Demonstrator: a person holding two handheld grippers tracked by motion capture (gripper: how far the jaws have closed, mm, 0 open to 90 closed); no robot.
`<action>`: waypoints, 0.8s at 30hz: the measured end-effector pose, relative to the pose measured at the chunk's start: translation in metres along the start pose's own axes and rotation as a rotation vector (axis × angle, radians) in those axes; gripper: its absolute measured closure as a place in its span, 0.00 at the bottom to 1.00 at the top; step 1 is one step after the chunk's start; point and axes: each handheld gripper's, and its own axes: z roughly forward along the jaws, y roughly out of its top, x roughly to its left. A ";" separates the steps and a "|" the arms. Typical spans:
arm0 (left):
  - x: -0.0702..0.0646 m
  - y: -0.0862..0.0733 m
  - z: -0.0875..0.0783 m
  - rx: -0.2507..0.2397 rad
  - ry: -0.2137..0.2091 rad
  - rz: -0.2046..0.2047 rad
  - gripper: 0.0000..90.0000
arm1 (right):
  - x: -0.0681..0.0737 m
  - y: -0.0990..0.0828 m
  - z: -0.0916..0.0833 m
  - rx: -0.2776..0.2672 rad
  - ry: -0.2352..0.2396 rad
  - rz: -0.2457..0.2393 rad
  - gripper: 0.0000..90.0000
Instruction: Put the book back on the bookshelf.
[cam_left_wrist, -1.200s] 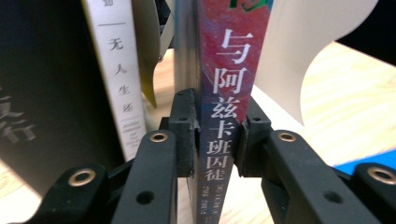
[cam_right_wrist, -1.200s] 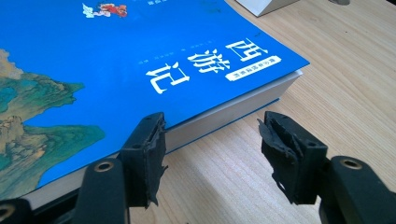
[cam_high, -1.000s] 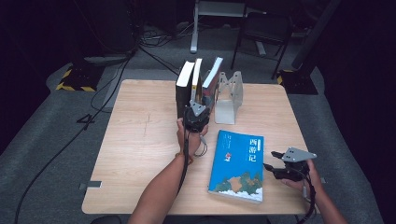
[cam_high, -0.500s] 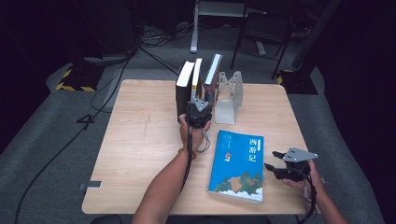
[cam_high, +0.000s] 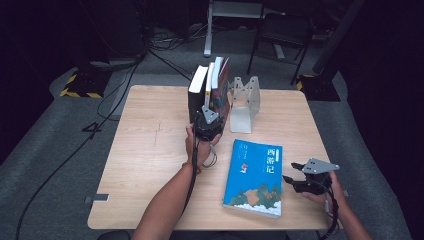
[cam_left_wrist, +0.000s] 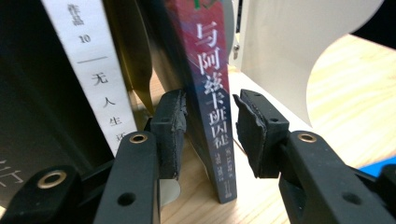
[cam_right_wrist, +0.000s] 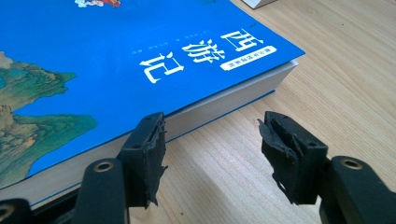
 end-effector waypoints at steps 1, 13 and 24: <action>-0.001 0.000 -0.001 0.002 -0.002 0.011 0.65 | 0.000 0.000 0.000 0.000 -0.001 0.000 0.45; -0.005 -0.013 -0.022 0.050 -0.067 0.116 0.59 | 0.000 0.000 -0.001 -0.006 -0.003 -0.005 0.45; 0.002 -0.044 -0.057 0.184 -0.154 0.271 0.52 | 0.002 0.001 -0.004 -0.009 0.006 0.003 0.45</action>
